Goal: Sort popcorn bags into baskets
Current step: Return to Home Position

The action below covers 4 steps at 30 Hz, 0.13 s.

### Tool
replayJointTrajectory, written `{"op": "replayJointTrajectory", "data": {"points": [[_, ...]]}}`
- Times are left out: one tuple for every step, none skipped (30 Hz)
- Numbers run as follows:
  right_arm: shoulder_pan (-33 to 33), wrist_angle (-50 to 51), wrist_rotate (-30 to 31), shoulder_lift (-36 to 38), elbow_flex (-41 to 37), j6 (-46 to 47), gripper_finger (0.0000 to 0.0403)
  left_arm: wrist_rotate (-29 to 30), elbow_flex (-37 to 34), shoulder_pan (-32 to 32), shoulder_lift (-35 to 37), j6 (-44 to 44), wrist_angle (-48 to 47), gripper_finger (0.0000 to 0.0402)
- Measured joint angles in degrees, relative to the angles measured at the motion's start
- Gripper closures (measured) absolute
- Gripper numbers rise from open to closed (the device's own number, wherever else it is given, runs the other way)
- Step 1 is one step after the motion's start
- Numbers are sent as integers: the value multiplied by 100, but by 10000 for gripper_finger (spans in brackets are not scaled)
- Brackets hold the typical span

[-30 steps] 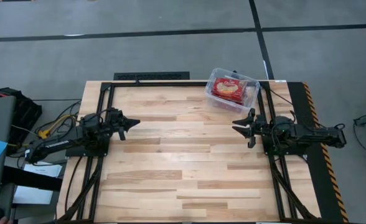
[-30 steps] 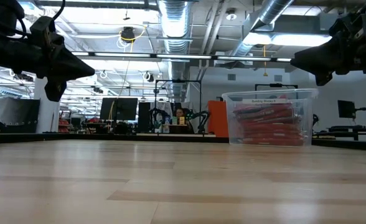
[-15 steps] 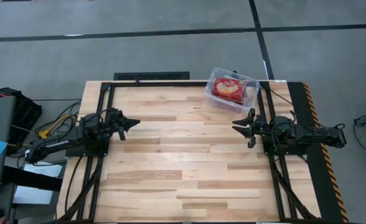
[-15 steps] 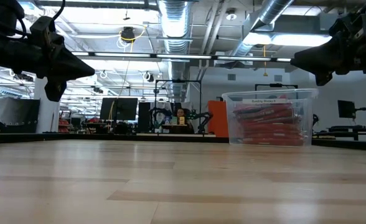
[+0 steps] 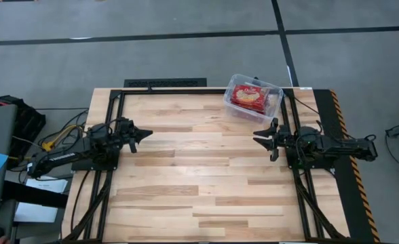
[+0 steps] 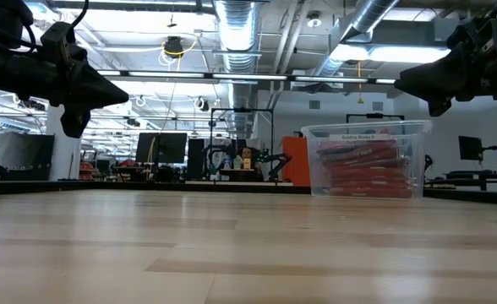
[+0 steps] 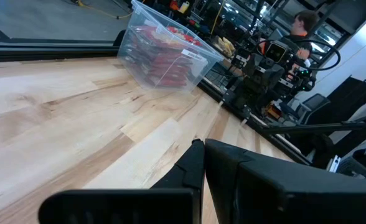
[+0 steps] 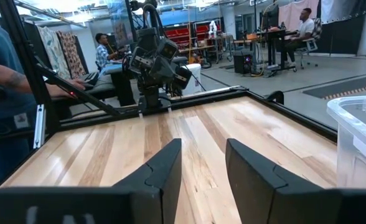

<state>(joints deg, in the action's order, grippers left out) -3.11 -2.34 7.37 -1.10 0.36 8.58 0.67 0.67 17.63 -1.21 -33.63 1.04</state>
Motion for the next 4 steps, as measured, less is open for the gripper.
{"op": "replayJointTrajectory", "data": {"points": [[0, 0, 1, 0, 0, 0, 252, 2, 0, 0, 0, 0, 0, 401], [0, 1, 0, 0, 0, 0, 252, 2, 0, 0, 0, 0, 0, 401], [0, 1, -2, 0, 0, 0, 253, 0, 0, 0, 0, 0, 0, 401], [0, 0, 0, 0, 0, 0, 254, 0, 0, 0, 0, 0, 0, 401]]}}
